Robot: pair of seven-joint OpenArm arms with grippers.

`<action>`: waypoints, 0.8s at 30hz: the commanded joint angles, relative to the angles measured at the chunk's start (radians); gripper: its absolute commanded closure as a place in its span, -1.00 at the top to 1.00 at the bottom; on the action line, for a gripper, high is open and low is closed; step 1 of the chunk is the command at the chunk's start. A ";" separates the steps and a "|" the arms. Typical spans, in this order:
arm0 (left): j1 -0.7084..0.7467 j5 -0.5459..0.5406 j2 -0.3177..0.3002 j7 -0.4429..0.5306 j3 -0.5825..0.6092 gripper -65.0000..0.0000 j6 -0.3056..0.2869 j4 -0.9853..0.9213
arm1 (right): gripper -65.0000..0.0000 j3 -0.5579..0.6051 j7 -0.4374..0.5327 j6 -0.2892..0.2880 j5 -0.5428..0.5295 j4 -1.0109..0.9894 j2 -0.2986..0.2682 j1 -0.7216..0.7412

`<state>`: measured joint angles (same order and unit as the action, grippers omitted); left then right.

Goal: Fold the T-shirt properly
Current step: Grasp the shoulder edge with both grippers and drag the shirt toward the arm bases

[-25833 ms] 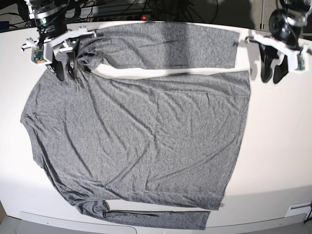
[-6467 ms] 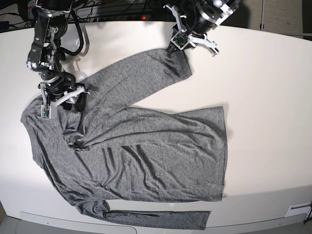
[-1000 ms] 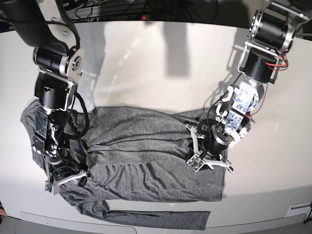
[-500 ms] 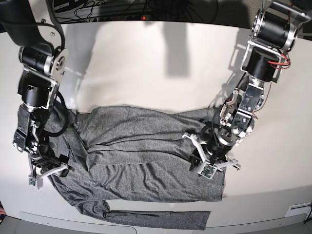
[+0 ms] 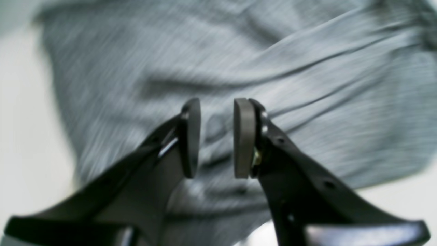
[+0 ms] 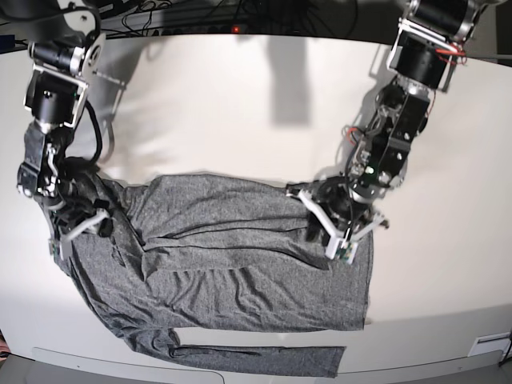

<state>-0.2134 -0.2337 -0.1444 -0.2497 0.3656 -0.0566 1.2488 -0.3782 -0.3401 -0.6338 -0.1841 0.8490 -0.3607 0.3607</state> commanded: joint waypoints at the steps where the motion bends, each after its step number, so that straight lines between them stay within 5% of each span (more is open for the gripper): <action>1: -0.014 0.005 0.002 0.057 -0.005 -0.49 0.010 0.021 | -0.18 -0.001 0.042 -0.006 -0.005 0.029 -0.021 0.016; 24: 0.079 0.023 -0.012 0.105 -0.005 -0.50 0.016 -0.213 | -0.18 -0.001 0.024 0.005 -0.026 0.026 -0.013 -0.138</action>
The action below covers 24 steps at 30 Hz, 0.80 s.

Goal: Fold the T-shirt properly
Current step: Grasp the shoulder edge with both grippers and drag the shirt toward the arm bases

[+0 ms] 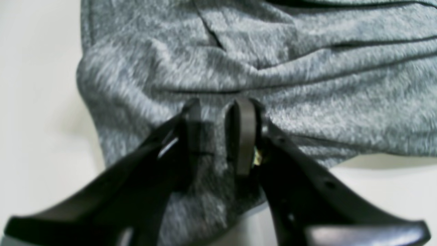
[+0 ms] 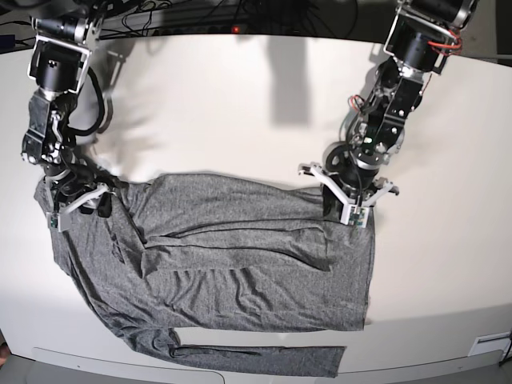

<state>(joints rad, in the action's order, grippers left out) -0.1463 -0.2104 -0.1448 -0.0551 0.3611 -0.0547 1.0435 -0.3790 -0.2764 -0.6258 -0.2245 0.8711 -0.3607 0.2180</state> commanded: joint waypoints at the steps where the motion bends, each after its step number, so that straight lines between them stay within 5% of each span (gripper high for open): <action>1: 0.025 0.000 -0.018 -0.092 0.000 -0.50 0.014 0.005 | -0.18 0.000 -0.046 -0.003 0.005 0.005 -0.013 -0.006; 11: 0.101 -0.017 -0.151 -0.120 -0.001 -0.50 0.014 0.151 | -0.20 0.000 -0.139 -0.003 0.003 0.198 0.012 -0.089; 24: 0.208 0.004 -0.174 -0.131 -0.077 -0.50 0.014 0.153 | -0.20 0.000 -0.177 -0.006 -0.045 0.366 0.201 -0.291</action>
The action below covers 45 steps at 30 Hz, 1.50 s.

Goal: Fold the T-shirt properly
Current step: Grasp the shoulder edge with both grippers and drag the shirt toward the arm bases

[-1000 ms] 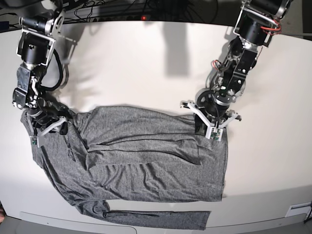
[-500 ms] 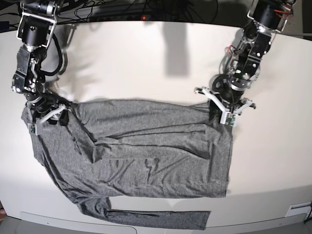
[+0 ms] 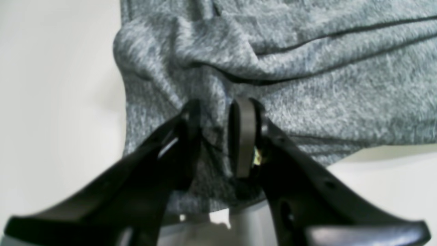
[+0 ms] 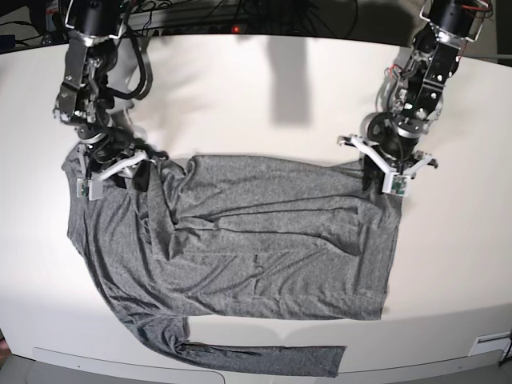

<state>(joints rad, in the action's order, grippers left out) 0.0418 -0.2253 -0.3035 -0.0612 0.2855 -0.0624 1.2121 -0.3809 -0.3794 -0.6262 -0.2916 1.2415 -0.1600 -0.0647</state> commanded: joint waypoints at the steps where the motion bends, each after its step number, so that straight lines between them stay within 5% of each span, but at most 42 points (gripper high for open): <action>1: 0.032 0.017 -0.016 -0.125 -0.027 -0.50 0.021 -0.014 | -0.20 0.002 -0.074 -0.006 0.022 0.005 0.010 -0.028; 10: 0.143 -0.008 -0.058 -0.125 -0.181 -0.50 -0.080 0.037 | -0.20 0.002 -0.077 -0.006 0.021 0.150 0.039 -0.201; 31: 0.480 0.042 -0.099 -0.133 -0.182 -0.50 -0.080 0.308 | -0.20 -0.007 -0.111 -0.005 0.003 0.434 0.021 -0.507; 45: 0.543 0.079 -0.099 -0.142 -0.182 -0.50 -0.080 0.308 | -0.20 -0.195 -0.120 -0.005 -0.051 0.435 0.011 -0.554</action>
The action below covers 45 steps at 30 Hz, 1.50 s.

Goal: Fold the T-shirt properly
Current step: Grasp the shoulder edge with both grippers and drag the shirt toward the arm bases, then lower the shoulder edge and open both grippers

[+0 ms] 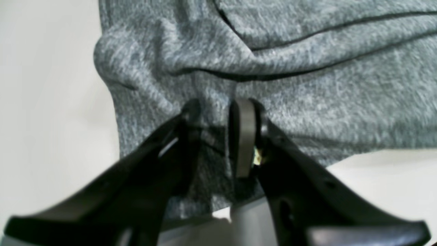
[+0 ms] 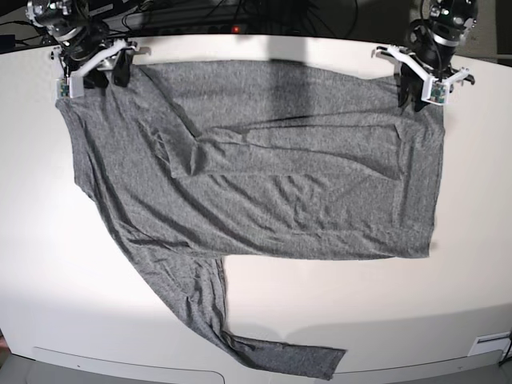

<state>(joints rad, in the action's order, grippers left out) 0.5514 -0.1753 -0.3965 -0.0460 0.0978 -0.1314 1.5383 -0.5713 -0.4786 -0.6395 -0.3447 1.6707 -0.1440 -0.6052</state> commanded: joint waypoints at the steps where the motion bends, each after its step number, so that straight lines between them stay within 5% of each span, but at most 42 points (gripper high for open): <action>1: 0.034 0.028 -0.006 -0.173 0.005 -0.50 -0.011 -0.018 | -0.20 -0.005 -0.023 0.008 -0.002 0.006 -0.005 -0.019; 9: 0.088 0.030 -0.006 -0.177 0.005 -0.50 -0.011 -0.016 | -0.20 -0.005 -0.019 0.008 0.000 0.008 -0.006 -0.029; 24: 0.048 0.149 -0.006 0.006 0.005 -0.50 -0.010 -0.015 | -0.20 -0.005 0.011 0.008 -0.015 0.010 -0.006 -0.026; 31: 0.009 0.150 -0.006 0.014 0.005 -0.50 -0.010 -0.013 | -0.20 -0.005 0.018 0.008 -0.035 0.014 -0.005 -0.017; 45: -0.011 0.150 -0.006 0.047 0.005 -0.50 -0.011 -0.011 | -0.20 -0.005 -0.025 0.006 -0.139 0.014 0.003 0.140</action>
<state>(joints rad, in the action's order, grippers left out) 0.5335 -0.0402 -0.3958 0.0349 0.1040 -0.1379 1.5249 -0.5705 -0.5228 -0.6327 -0.4671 1.6707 -0.1326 -0.4652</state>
